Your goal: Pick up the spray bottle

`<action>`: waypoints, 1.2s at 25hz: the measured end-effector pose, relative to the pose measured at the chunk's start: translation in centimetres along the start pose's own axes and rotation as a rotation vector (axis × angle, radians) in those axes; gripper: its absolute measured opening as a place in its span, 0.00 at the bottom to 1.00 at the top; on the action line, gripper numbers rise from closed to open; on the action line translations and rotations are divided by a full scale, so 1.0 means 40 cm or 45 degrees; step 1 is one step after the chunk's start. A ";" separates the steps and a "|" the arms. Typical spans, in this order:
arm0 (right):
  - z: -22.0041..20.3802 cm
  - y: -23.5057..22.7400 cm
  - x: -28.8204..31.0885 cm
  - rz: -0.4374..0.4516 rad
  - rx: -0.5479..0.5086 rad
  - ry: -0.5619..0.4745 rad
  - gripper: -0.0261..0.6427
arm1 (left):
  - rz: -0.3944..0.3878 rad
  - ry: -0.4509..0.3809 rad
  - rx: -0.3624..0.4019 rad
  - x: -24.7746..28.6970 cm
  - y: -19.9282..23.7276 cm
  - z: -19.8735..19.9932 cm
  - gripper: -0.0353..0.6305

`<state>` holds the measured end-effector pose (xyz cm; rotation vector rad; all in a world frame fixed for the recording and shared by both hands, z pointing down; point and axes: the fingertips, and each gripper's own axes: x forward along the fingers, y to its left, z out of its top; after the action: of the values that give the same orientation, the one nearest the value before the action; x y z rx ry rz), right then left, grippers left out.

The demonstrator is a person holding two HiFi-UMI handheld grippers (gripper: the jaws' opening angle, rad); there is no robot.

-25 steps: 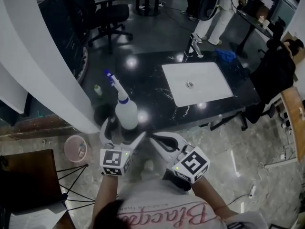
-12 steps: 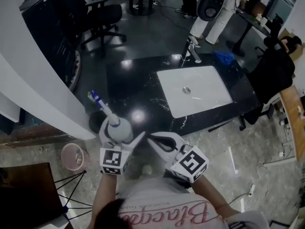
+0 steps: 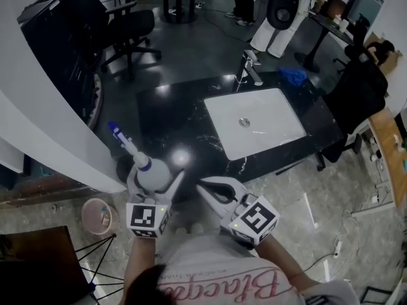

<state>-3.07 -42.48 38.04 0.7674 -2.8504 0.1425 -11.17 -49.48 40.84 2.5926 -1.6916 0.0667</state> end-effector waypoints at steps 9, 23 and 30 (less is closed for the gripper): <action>0.072 -0.005 0.016 -0.057 -0.051 -0.127 0.04 | -0.088 -0.062 0.044 -0.011 0.002 0.180 0.75; 0.116 -0.004 0.020 -0.100 -0.033 -0.170 0.04 | -0.079 -0.100 0.089 -0.037 -0.002 0.295 0.75; 0.147 0.002 0.029 -0.118 -0.056 -0.199 0.04 | -0.111 -0.131 0.136 -0.046 -0.017 0.331 0.75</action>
<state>-4.99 -43.81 32.51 0.9383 -2.9445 0.0064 -11.14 -48.33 27.51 2.7905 -1.6468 0.0209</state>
